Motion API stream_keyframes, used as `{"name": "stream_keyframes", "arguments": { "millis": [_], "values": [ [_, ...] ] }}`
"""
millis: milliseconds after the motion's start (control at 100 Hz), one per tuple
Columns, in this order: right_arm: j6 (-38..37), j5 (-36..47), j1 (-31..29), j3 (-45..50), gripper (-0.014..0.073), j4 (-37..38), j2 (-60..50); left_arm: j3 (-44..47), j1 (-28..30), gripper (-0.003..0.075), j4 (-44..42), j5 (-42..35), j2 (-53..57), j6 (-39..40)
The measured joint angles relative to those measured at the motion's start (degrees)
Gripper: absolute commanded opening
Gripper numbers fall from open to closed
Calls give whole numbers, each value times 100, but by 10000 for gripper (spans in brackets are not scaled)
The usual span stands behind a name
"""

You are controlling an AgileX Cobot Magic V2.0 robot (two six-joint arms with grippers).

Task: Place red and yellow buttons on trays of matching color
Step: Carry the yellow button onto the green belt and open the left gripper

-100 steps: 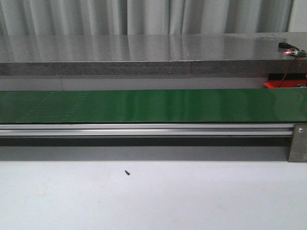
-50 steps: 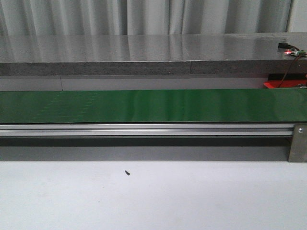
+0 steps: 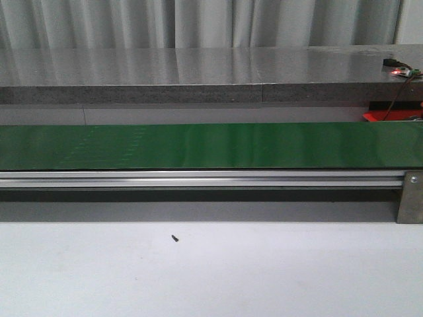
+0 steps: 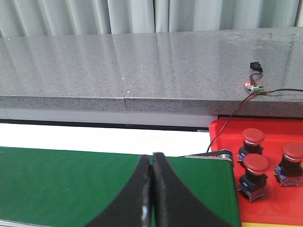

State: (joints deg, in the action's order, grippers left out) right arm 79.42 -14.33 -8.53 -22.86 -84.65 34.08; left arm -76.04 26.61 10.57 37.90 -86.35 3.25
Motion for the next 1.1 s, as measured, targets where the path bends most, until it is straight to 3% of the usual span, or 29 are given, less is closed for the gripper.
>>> {"name": "stream_keyframes", "arguments": {
  "millis": [430, 1100],
  "values": [
    [1, 0, 0, 0, -57, 0, 0, -126, 171, 565, -12, -193, -1109, 0],
    [-1, 0, 0, 0, -57, 0, 0, -2288, 171, 565, -58, 178, -3360, 0]
  ]
}}
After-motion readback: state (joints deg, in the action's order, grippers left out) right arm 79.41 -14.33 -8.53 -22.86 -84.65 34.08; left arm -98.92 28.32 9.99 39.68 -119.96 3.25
